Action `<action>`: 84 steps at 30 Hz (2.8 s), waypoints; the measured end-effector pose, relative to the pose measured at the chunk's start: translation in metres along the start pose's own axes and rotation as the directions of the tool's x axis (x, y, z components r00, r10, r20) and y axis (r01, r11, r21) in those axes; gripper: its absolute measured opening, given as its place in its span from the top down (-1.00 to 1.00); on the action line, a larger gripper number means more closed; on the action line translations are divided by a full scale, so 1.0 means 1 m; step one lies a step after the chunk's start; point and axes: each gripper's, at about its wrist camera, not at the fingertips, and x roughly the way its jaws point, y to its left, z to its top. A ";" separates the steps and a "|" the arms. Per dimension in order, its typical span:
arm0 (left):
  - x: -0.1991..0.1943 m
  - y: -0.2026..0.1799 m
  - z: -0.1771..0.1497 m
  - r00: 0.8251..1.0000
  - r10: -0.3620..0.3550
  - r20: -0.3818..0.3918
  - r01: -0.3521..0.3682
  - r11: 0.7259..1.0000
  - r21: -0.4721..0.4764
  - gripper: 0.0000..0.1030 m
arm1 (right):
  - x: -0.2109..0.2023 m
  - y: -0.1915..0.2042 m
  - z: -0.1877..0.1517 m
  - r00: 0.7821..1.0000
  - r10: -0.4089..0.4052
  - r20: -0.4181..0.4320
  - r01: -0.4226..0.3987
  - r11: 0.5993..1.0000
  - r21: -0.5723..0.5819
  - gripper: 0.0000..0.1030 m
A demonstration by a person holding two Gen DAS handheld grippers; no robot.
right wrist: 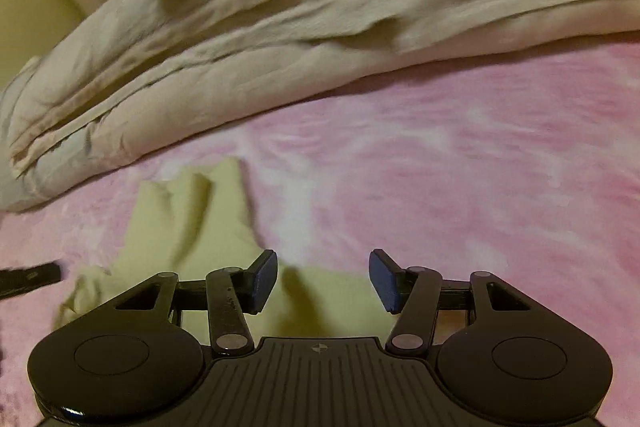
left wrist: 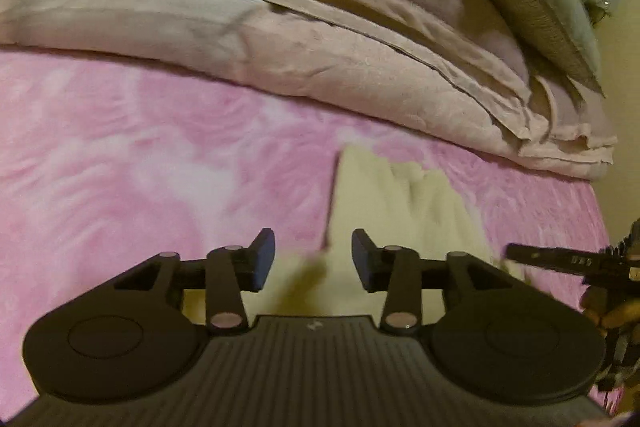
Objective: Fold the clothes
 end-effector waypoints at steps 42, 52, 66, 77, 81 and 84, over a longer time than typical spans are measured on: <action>-0.024 -0.056 -0.128 0.999 -0.006 -0.039 0.021 0.918 0.396 0.92 | -0.040 0.090 -0.114 0.996 0.045 0.071 -0.026 0.969 -0.247 0.33; -0.099 -0.050 -0.199 0.993 0.086 0.086 -0.112 0.922 0.371 0.89 | -0.077 0.095 -0.164 0.994 -0.042 0.103 0.077 0.928 -0.366 0.32; -0.224 0.010 -0.372 0.983 0.181 -0.036 -0.166 0.953 0.253 0.88 | -0.188 0.045 -0.374 0.947 -0.315 -0.058 0.282 0.906 -0.315 0.32; -0.322 0.009 -0.394 0.968 0.169 -0.187 -0.107 0.947 0.302 0.88 | -0.247 0.091 -0.432 0.860 -0.466 -0.210 0.474 0.881 -0.013 0.32; -0.387 -0.014 -0.352 0.980 0.156 -0.121 -0.117 0.952 0.282 0.73 | -0.300 0.136 -0.425 0.915 -0.384 -0.120 0.394 0.916 0.071 0.30; -0.424 -0.032 -0.328 0.984 0.157 -0.081 -0.129 0.952 0.276 0.47 | -0.340 0.171 -0.412 0.943 -0.330 -0.044 0.333 0.937 0.105 -0.54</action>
